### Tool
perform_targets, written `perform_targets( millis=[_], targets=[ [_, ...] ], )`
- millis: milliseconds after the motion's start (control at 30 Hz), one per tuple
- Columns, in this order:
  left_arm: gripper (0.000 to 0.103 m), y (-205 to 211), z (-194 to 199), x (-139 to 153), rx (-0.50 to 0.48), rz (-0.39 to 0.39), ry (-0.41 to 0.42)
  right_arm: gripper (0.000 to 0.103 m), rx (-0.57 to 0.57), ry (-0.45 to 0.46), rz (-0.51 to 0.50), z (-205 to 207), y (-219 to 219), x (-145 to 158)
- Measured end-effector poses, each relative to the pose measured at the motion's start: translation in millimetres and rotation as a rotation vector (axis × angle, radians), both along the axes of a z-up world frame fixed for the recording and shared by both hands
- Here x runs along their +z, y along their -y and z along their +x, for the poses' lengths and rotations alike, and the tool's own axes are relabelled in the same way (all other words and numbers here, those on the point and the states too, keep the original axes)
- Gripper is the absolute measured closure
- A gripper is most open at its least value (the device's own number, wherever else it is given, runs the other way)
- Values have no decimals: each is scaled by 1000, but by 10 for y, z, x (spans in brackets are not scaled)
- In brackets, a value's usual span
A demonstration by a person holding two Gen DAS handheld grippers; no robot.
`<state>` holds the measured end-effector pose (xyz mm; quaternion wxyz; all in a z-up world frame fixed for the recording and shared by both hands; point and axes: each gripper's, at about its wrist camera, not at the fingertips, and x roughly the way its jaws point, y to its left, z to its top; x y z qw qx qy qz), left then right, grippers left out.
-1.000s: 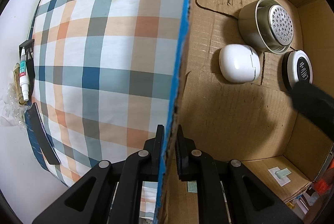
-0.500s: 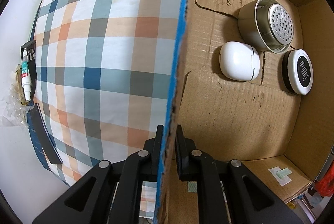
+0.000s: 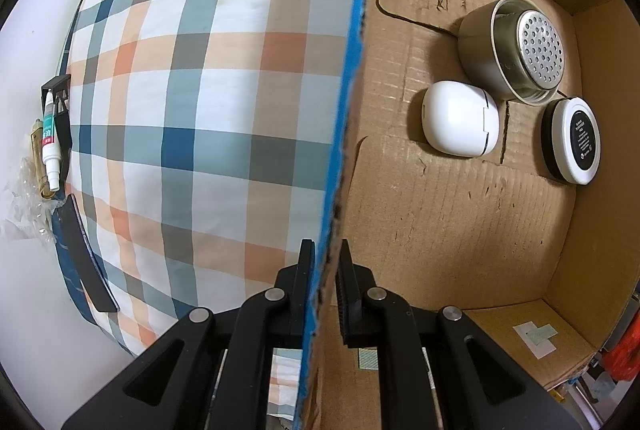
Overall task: Organize rigid objects
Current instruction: 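Lift the right gripper out of the box toward the remaining items, then grasp the red rectangular case on the bedspread with the right gripper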
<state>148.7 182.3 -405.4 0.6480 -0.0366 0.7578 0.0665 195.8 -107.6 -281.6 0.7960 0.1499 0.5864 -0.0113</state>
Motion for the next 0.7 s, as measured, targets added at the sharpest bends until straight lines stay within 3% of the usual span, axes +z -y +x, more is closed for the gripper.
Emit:
perform_targets(
  millis=[167, 267, 467, 700],
  targets=[
    [95, -41, 2, -11, 13, -4, -4, 0, -275, -121, 89, 315, 921, -580],
    [95, -51, 7, -12, 14, -1, -8, 0, -355, -207, 154, 462, 1166, -988],
    [95, -68, 35, -40, 21, -2, -18, 6, -426, -332, 179, 762, 1249, -1623],
    [95, -77, 54, -42, 24, -4, -20, 14, -420, -403, 112, 1014, 1129, -1920]
  ],
)
